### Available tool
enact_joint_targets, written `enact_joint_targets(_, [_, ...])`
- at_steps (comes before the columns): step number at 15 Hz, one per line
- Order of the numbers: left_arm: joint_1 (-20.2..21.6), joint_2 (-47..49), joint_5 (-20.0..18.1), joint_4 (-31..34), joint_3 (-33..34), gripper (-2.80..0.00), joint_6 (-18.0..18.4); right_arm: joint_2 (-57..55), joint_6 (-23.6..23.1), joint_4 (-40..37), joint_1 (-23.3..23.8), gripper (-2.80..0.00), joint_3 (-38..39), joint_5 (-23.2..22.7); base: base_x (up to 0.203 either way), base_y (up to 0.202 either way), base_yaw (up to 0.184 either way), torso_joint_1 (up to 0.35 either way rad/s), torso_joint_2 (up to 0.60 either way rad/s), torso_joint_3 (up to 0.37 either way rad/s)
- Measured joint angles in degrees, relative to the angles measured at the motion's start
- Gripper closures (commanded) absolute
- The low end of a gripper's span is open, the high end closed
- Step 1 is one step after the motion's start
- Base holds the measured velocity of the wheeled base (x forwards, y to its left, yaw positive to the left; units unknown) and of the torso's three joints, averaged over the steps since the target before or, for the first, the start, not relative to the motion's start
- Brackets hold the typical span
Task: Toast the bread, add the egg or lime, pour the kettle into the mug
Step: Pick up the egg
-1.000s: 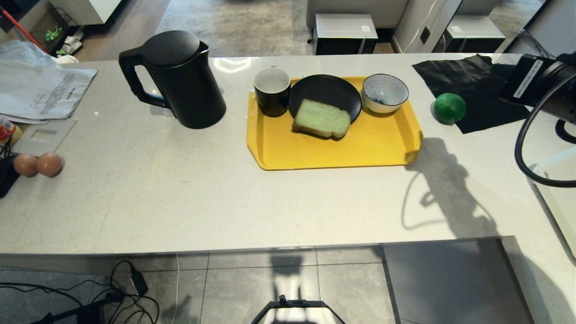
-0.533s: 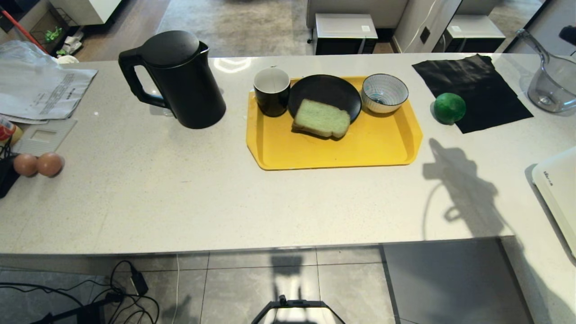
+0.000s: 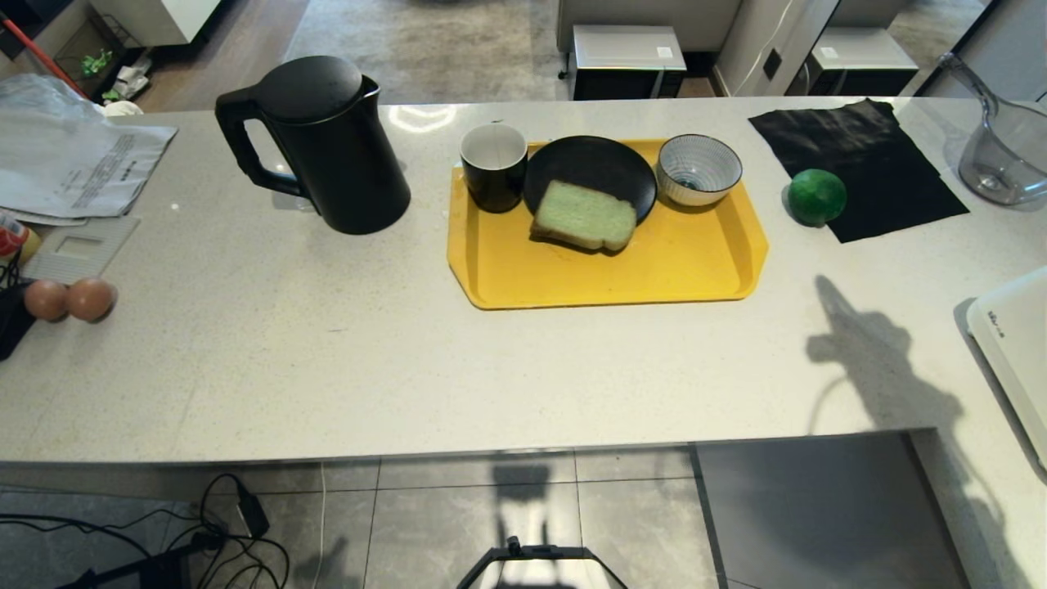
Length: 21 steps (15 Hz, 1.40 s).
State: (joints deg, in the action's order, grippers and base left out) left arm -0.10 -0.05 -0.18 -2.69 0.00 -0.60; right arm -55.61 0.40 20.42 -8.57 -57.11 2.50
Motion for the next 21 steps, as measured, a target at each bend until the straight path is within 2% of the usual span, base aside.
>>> enact_joint_targets(4, [0.0,0.0,-0.02,0.0,0.0,0.0,0.02,11.66,-0.43,-0.13,1.59,0.0,13.12,2.27,0.0,0.0,0.0,0.0,0.0,0.0])
enact_joint_targets(9, [0.0,0.0,0.0,0.0,0.0,0.0,0.0,26.2,-2.89,-0.16,2.6,0.0,34.75,2.65,0.0,0.0,0.0,0.0,0.0,0.0])
enact_joint_targets(14, [0.0,0.0,0.0,0.0,0.0,0.0,-0.01,37.72,-4.42,-1.51,8.22,0.0,53.47,0.63,0.0,0.0,0.0,0.0,0.0,0.0])
enact_joint_targets(18, [0.0,0.0,0.02,0.0,0.0,0.0,0.02,43.48,-3.88,-15.53,9.16,0.0,56.89,-2.03,0.0,0.0,0.0,0.0,0.0,0.0])
enact_joint_targets(21, [0.0,0.0,0.05,0.0,0.0,0.0,-0.02,48.5,-4.08,-20.36,8.73,0.0,57.06,-3.24,0.0,0.0,0.0,0.0,0.0,0.0])
